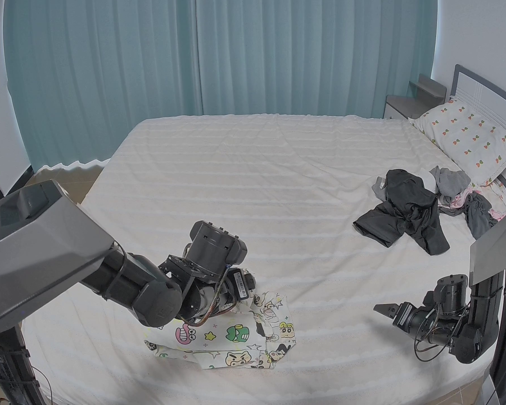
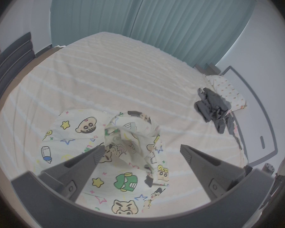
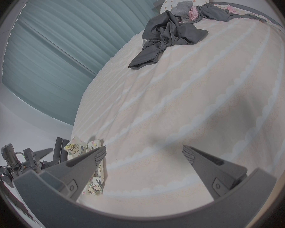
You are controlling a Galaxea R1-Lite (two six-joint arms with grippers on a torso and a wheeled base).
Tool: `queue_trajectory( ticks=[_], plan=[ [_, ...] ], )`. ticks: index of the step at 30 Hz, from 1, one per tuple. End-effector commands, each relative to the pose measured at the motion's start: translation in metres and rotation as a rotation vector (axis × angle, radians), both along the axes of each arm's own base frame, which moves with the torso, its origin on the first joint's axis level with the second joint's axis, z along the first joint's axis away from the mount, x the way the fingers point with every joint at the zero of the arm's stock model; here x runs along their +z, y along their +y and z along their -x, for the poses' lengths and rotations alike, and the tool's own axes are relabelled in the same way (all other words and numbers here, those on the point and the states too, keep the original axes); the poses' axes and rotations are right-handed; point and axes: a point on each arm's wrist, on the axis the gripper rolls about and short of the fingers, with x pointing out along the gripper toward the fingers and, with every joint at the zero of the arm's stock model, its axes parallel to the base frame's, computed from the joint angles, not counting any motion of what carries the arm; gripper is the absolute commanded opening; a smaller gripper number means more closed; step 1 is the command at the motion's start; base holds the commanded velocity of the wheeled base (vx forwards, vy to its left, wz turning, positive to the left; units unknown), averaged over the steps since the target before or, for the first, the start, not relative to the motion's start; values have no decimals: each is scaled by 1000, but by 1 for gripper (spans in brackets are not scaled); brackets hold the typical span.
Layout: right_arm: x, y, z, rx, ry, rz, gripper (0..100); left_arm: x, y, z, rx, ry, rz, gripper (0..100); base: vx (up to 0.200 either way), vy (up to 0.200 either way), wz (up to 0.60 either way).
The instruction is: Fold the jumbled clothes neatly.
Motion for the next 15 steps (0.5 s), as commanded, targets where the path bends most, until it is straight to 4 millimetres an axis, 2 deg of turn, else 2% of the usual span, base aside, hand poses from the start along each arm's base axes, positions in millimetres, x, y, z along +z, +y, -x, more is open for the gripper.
queue_trajectory(
  ticks=[1,6,7,9,10,11,15],
  plan=[
    [0,0,-1,0,-9,-1,100,19,16,7,9,-53,57,100,0,0,0],
    [0,1,-1,3,-8,-1,100,33,59,18,31,-65,140,100,0,0,0],
    [0,2,-1,6,-11,-1,100,34,79,25,39,-58,178,100,0,0,0],
    [0,5,-1,18,-15,-2,100,32,104,33,60,-50,233,100,0,0,0],
    [0,5,-1,20,-15,-2,100,31,107,34,63,-51,243,100,0,0,0],
    [2,9,-2,32,-26,-4,100,28,122,39,91,-59,294,100,0,0,0],
    [8,33,-17,96,-120,-14,100,13,146,53,115,-61,425,100,0,0,0]
  ],
)
